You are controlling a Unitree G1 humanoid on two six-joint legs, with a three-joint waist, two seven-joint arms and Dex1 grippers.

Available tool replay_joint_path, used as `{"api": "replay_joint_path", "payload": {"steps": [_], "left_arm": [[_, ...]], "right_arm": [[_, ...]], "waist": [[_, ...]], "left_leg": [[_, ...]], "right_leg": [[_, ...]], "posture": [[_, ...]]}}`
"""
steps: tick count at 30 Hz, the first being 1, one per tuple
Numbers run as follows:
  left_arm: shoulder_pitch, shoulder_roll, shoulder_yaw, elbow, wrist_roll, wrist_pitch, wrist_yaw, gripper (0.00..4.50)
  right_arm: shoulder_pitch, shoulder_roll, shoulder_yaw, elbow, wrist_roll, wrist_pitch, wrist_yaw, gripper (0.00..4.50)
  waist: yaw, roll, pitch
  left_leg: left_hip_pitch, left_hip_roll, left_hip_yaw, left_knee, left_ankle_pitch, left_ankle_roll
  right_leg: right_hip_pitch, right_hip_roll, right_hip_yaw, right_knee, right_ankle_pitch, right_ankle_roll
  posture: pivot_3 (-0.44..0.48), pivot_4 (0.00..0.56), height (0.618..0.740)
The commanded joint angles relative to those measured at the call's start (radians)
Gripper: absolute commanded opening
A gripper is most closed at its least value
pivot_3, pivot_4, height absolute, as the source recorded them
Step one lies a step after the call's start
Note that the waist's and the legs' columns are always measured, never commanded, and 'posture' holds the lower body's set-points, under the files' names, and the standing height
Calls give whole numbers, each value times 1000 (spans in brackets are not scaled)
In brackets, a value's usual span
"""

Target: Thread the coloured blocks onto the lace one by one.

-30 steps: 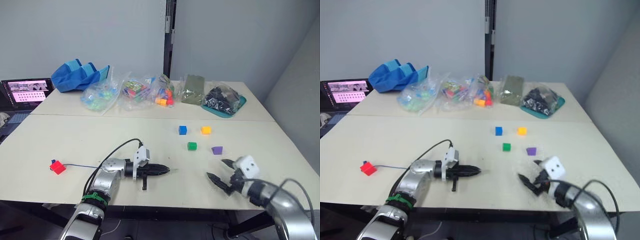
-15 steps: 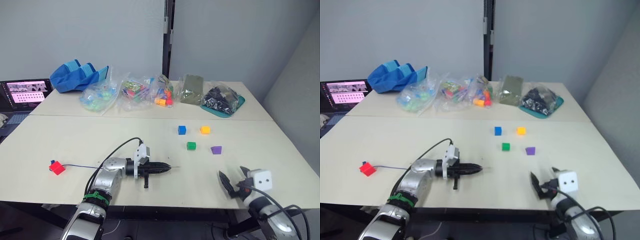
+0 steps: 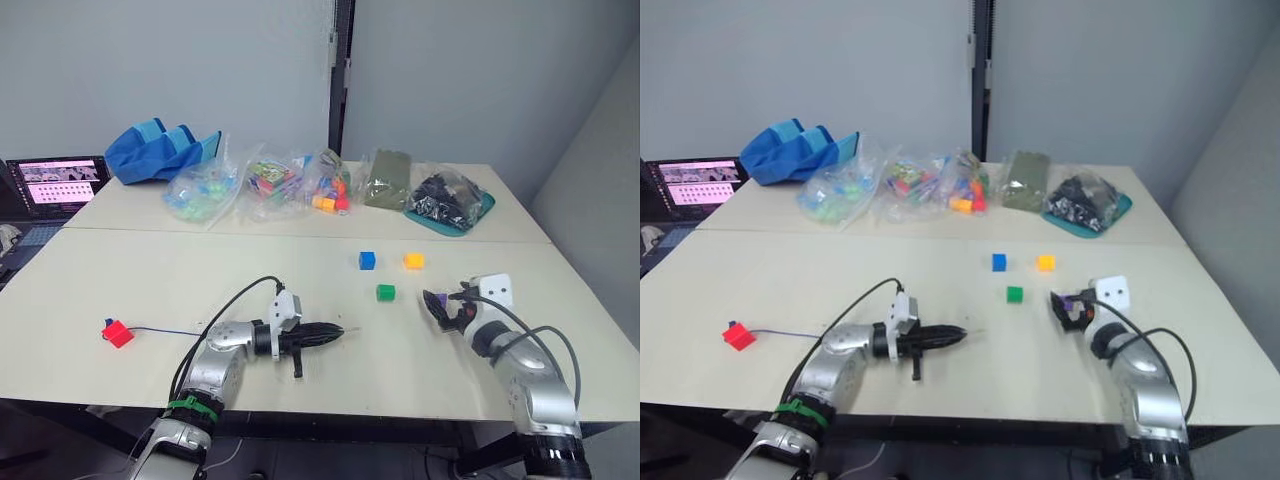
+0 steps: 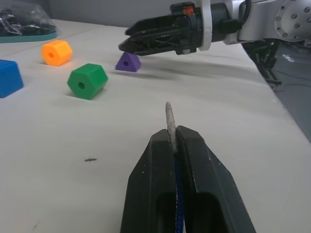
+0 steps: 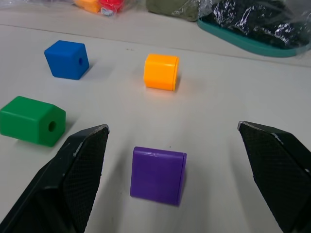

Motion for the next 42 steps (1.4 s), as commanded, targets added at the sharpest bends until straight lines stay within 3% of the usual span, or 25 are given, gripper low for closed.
{"api": "replay_joint_path", "payload": {"steps": [1, 3, 4, 13, 14, 22, 27, 30, 32, 39, 41, 42], "left_arm": [[5, 7, 11, -43, -2, -11, 16, 0], [12, 11, 6, -50, -2, -12, 18, 0], [15, 12, 5, -54, -3, -11, 21, 0], [20, 3, -8, -52, 1, -31, 35, 0], [19, 1, -11, -50, 1, -31, 33, 0], [10, -14, -30, -21, -6, -34, -17, 0], [-1, -20, -41, -6, -6, -28, -46, 0], [-7, -21, -45, 1, -5, -26, -63, 0], [-12, -21, -46, 8, -4, -29, -67, 0], [-29, -23, -37, 40, 2, -51, -65, 0], [-28, -25, -34, 40, 3, -57, -55, 0], [-25, -27, -30, 38, 2, -57, -47, 0]], "right_arm": [[-18, 7, 10, 34, -10, -37, -8, 4485], [-30, 17, 5, 64, -8, -45, -24, 4485], [-34, 19, 4, 74, -11, -49, -30, 4247], [34, 47, -3, -96, 37, 40, -75, 1273], [53, 52, -1, -142, 46, 65, -79, 1154], [224, 188, 91, -536, 139, 356, -192, 1155], [266, 310, 113, -675, 236, 559, -293, 1155], [261, 328, 101, -714, 261, 612, -316, 1155], [255, 336, 70, -730, 290, 638, -329, 2193], [177, 292, -49, -761, 444, 735, -312, 4477], [140, 225, -63, -742, 480, 751, -261, 4477], [125, 135, -30, -721, 465, 745, -189, 4477]], "waist": [[-1, 0, 0], [-2, 0, 0], [-2, 0, 0], [0, 0, 0], [0, 0, 0], [-6, 1, 0], [-5, 1, 0], [-4, 1, 0], [-2, 1, 0], [-6, 1, 0], [-6, 1, 0], [-6, 1, 0]], "left_leg": [[0, 0, 0, 0, 0, 0], [0, 0, 0, 0, 0, 0], [0, 0, 0, 0, 0, 0], [0, 0, 0, 0, 0, 0], [0, 0, 0, 0, 0, 0], [0, 0, 0, 0, 0, 0], [0, 0, 0, 0, 0, 0], [-1, 0, 0, 0, 0, 0], [-1, 0, 0, 0, 0, 0], [-1, 0, 0, 0, 0, 1], [-1, 0, 0, 0, 0, 1], [-1, 0, 0, 0, 0, 1]], "right_leg": [[0, 0, 0, 0, 0, 0], [0, 0, 0, 0, 0, 0], [0, 0, 0, 0, 0, 0], [0, 0, 0, 0, 0, 0], [0, 0, 0, 0, 0, 0], [-1, 0, 0, 1, 0, 0], [-1, 0, 0, 1, 0, 0], [-1, 0, 0, 0, 0, 0], [-1, 0, 0, 0, 0, 0], [-1, 0, 0, 0, 0, 0], [-1, 0, 0, 0, 0, 0], [-1, 0, 0, 0, 0, 0]], "posture": [[0, 150, 740], [0, 150, 740], [0, 150, 740], [0, 150, 740], [0, 150, 740], [0, 150, 740], [0, 150, 740], [0, 150, 740], [0, 150, 740], [0, 150, 740], [0, 150, 740], [0, 150, 740]]}}
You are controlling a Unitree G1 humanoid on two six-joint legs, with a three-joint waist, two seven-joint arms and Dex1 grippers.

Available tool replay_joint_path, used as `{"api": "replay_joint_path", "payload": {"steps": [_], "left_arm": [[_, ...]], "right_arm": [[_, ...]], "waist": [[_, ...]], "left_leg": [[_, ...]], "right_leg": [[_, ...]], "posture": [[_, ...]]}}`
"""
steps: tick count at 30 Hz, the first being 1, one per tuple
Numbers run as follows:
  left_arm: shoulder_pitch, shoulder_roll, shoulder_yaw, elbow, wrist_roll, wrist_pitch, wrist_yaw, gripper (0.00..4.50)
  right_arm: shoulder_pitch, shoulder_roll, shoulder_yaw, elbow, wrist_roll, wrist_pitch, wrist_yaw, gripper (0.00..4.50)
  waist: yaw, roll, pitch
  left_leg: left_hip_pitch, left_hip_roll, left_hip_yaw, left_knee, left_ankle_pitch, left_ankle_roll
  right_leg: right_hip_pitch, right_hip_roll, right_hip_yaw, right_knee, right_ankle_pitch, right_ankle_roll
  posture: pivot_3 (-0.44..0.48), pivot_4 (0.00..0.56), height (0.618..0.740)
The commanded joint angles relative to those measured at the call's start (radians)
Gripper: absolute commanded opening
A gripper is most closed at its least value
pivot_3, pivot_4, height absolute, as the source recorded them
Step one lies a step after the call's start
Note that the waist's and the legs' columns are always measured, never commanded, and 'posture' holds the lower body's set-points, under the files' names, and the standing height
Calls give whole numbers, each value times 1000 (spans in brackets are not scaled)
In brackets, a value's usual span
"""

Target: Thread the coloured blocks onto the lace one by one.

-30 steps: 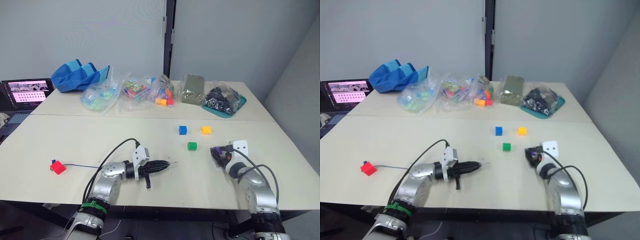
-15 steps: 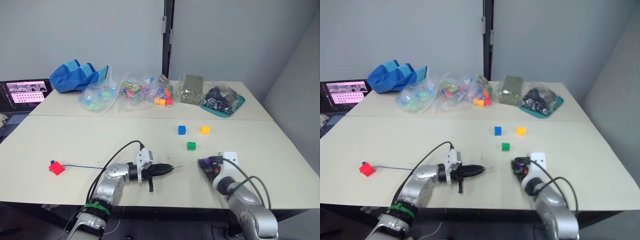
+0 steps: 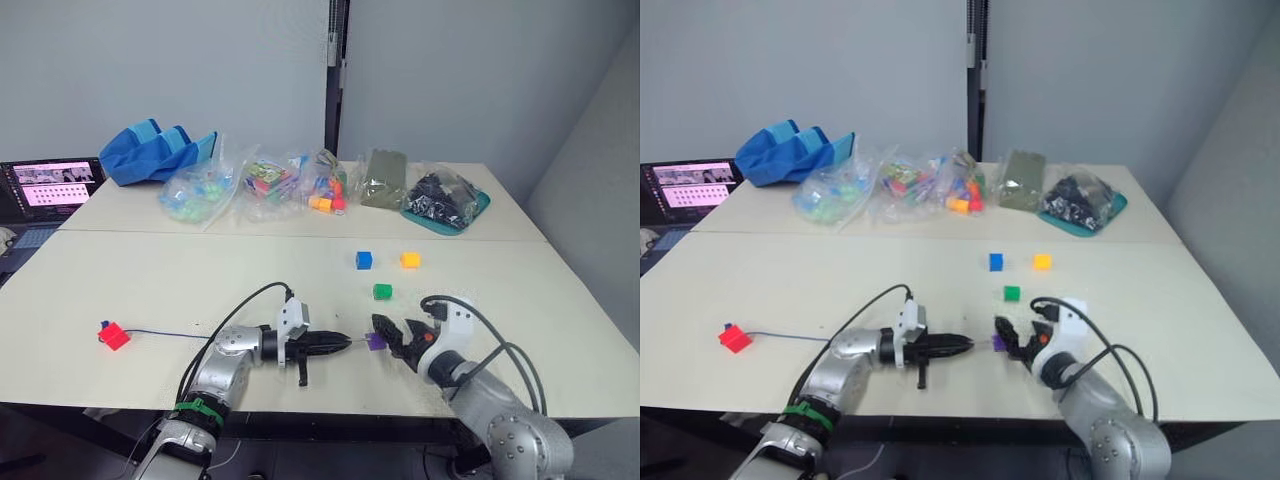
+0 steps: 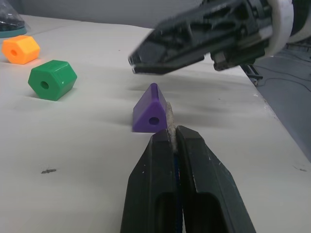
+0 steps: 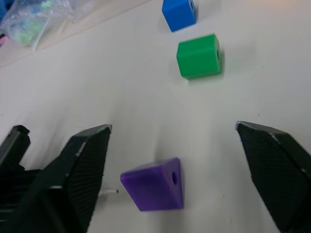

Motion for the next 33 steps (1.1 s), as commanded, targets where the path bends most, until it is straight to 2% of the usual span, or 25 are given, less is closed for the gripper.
{"api": "replay_joint_path", "payload": {"steps": [1, 4, 7, 10, 13, 16, 22, 25, 28, 33], "left_arm": [[-9, -6, 17, -9, 1, -24, 24, 0], [12, -6, 8, -21, 7, -30, 32, 0], [34, 7, 11, -44, 7, -28, 41, 0], [40, 15, 19, -52, 7, -27, 55, 0], [61, 33, 29, -78, 6, -22, 71, 0], [80, 41, 31, -104, 4, -10, 82, 0], [109, 51, 30, -163, -3, 29, 104, 0], [119, 56, 29, -184, -4, 43, 108, 0], [126, 62, 28, -197, -5, 54, 110, 0], [131, 66, 23, -211, -5, 71, 104, 0]], "right_arm": [[-51, -229, 64, 18, -1, -23, 201, 4477], [-120, -471, 174, 121, -44, -107, 452, 4477], [-241, -718, 362, 227, -174, -308, 790, 4477], [-325, -815, 477, 324, -268, -452, 971, 4477], [-497, -805, 621, 473, -417, -645, 1132, 4477], [-586, -760, 696, 570, -500, -723, 1199, 4477], [-673, -672, 792, 732, -649, -794, 1250, 4477], [-681, -650, 792, 760, -674, -798, 1264, 4477], [-677, -633, 789, 770, -692, -782, 1268, 3659], [-656, -630, 784, 741, -708, -711, 1266, 1966]], "waist": [[0, 0, 0], [1, 1, 0], [-2, 2, 0], [-4, 2, 0], [-15, 2, 0], [-21, 2, 0], [-14, 2, 0], [-9, 2, 0], [-3, 2, 0], [2, 2, 0]], "left_leg": [[0, 0, 0, 0, 0, 0], [0, 0, 0, 1, -1, 1], [0, 0, 0, 1, -1, 2], [0, 0, 0, 1, -1, 2], [0, 0, 0, 1, -1, 2], [0, 0, 0, 0, -1, 2], [0, 0, 0, 1, -1, 1], [0, 0, 0, 1, 0, 1], [0, 0, 0, 0, 0, 1], [1, 0, 0, 1, 0, 0]], "right_leg": [[0, 0, 0, 0, 0, 0], [0, 0, 0, -1, 0, 0], [0, 0, 1, -1, 0, 0], [0, 0, 0, -2, 0, 1], [0, 0, 1, -2, 0, 1], [0, 0, 0, -1, 0, 1], [0, 0, 0, -1, 0, 1], [0, 0, 0, -1, 0, 1], [0, 0, 0, -1, 0, 0], [0, 0, 0, -1, 0, 0]], "posture": [[0, 150, 740], [0, 150, 740], [0, 150, 740], [0, 150, 740], [0, 150, 740], [0, 150, 740], [0, 150, 740], [0, 150, 740], [0, 150, 740], [0, 150, 740]]}}
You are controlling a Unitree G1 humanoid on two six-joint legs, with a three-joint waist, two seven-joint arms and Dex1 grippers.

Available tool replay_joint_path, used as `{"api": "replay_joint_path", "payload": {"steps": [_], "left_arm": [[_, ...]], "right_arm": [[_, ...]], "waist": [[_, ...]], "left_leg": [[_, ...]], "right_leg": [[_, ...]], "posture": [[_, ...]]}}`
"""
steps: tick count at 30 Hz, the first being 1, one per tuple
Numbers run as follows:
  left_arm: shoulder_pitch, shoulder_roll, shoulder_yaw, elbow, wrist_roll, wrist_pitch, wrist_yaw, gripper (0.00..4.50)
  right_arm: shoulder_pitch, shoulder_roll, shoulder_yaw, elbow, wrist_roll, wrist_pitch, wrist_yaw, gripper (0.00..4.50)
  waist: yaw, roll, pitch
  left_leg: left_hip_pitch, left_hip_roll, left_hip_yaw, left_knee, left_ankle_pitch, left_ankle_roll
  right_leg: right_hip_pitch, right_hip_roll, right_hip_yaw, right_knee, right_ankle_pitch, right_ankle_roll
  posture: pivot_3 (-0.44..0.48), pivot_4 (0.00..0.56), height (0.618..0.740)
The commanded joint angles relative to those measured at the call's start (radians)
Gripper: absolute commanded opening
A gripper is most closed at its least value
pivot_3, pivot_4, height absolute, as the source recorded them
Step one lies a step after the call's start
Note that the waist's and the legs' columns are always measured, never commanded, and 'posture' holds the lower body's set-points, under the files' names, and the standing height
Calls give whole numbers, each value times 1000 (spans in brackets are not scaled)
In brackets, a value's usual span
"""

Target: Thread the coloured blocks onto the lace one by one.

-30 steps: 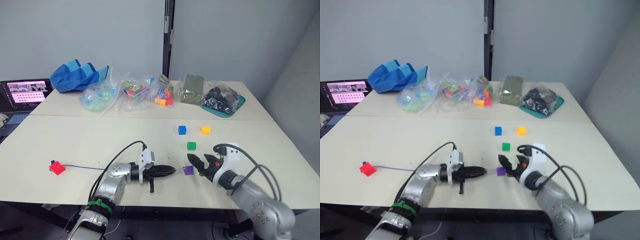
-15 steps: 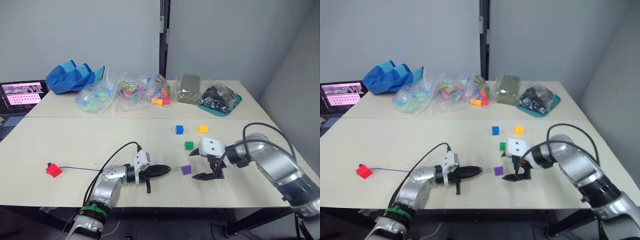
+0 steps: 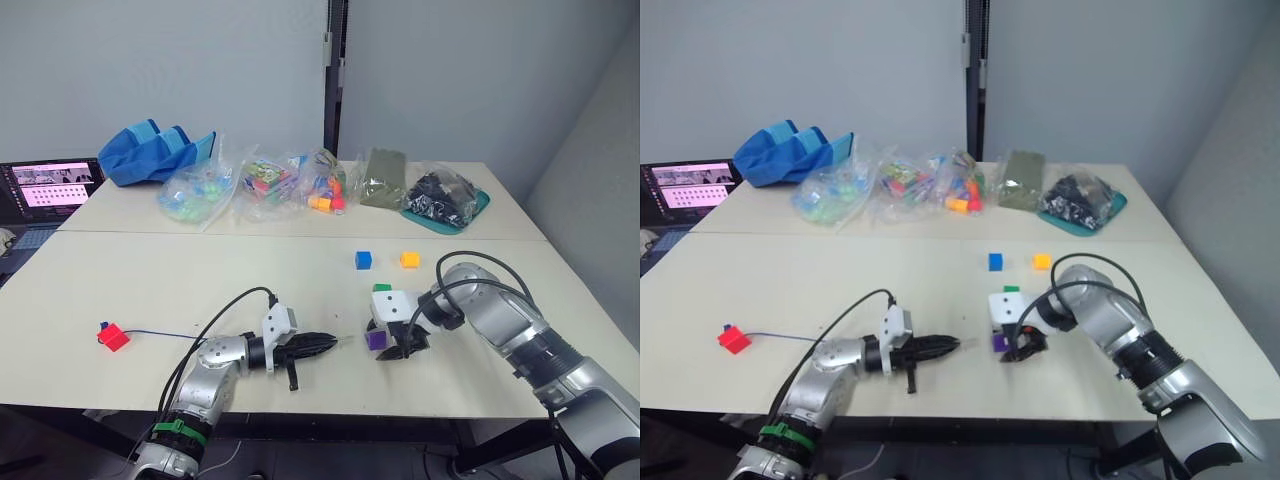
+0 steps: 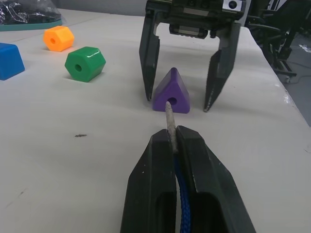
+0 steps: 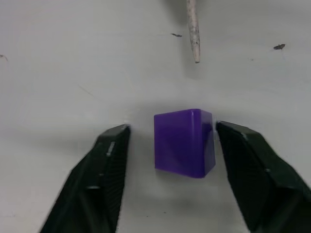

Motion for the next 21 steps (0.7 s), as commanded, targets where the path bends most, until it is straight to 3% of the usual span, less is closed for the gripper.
{"api": "replay_joint_path", "payload": {"steps": [1, 2, 3, 21], "left_arm": [[4, 6, -4, -34, -9, 14, -2, 0], [3, 5, -8, -32, -6, 14, -4, 0], [1, 3, -11, -30, -4, 14, -6, 0], [-52, -72, -64, 35, 28, 10, 6, 0]], "right_arm": [[15, 0, -22, -35, -28, 74, -11, 1629], [19, -3, -23, -47, -33, 98, -13, 1295], [23, -5, -26, -58, -38, 116, -16, 1259], [84, 3, -56, -187, -29, 263, -30, 1259]], "waist": [[1, 0, 0], [2, 0, 0], [3, 0, 0], [7, 0, 0]], "left_leg": [[0, 0, 0, 0, 0, 0], [0, 0, 0, 0, 0, 0], [0, 0, 0, 0, 0, 0], [0, 0, 0, 1, 0, 0]], "right_leg": [[0, 0, 0, 0, 0, 0], [0, 0, 0, 0, 0, 0], [0, 0, 0, 0, 0, 0], [0, 0, 0, 0, 0, 0]], "posture": [[0, 150, 740], [0, 150, 740], [0, 150, 740], [0, 150, 740]]}}
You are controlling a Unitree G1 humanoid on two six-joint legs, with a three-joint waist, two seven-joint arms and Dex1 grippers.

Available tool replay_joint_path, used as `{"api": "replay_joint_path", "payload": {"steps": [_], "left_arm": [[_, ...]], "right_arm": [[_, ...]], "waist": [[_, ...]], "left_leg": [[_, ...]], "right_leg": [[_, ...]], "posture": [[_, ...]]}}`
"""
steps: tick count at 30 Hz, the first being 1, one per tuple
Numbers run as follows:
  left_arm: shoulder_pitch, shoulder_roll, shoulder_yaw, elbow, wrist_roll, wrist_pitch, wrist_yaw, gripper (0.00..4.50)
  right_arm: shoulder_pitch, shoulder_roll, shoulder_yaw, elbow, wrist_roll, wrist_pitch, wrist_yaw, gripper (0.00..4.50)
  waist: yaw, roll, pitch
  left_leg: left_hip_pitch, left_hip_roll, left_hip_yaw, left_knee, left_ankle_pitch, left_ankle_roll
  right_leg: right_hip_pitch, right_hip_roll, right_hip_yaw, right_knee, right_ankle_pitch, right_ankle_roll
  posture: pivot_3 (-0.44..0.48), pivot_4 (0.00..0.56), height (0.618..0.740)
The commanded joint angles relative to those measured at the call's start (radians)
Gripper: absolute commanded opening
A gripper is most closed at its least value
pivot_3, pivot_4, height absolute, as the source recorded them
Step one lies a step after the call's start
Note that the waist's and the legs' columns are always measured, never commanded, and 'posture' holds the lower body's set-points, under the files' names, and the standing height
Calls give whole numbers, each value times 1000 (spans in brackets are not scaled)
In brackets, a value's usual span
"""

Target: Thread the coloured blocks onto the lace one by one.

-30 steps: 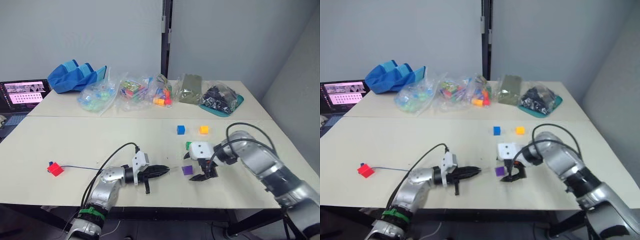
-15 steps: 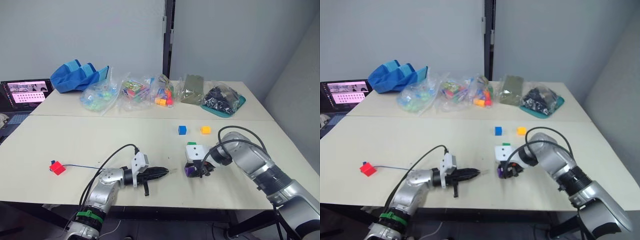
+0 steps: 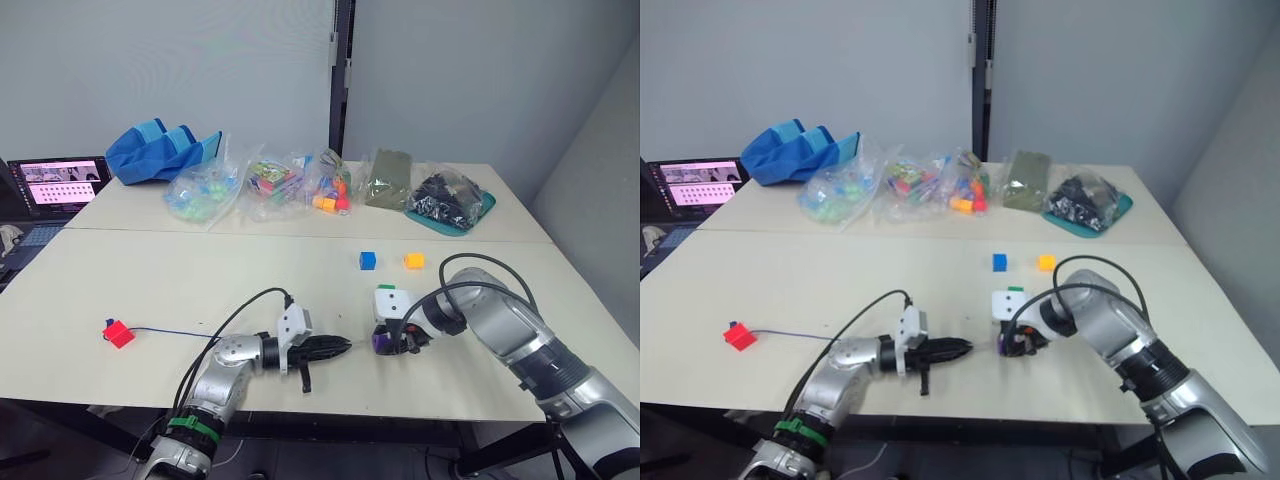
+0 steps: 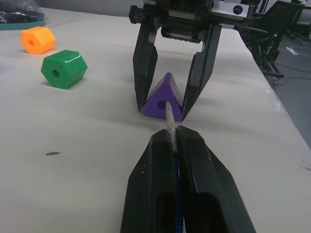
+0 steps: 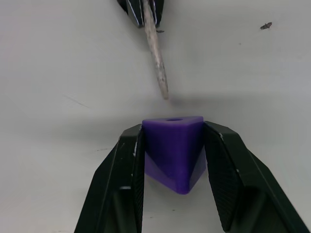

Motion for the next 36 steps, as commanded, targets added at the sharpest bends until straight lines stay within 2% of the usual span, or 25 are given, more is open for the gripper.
{"api": "replay_joint_path", "payload": {"steps": [1, 21, 36], "left_arm": [[-10, -13, -18, 6, 7, -3, 1, 0], [-64, -23, -54, 91, 62, -32, -27, 0], [-131, -78, -66, 167, 97, -62, -2, 0]], "right_arm": [[20, 2, -1, -32, 6, 15, 5, 1259], [36, 9, -22, -34, 5, 1, -14, 1259], [49, 15, -31, -40, 4, 3, -30, 1259]], "waist": [[0, 0, 0], [0, 0, 0], [1, 0, 0]], "left_leg": [[0, 0, 0, 0, 0, 0], [0, 0, 0, 0, 0, 0], [0, 0, 0, 1, 0, 0]], "right_leg": [[0, 0, 0, 0, 0, 0], [0, 0, 0, 0, 0, 0], [1, 0, 0, 0, 0, 0]], "posture": [[0, 150, 740], [0, 150, 740], [0, 150, 740]]}}
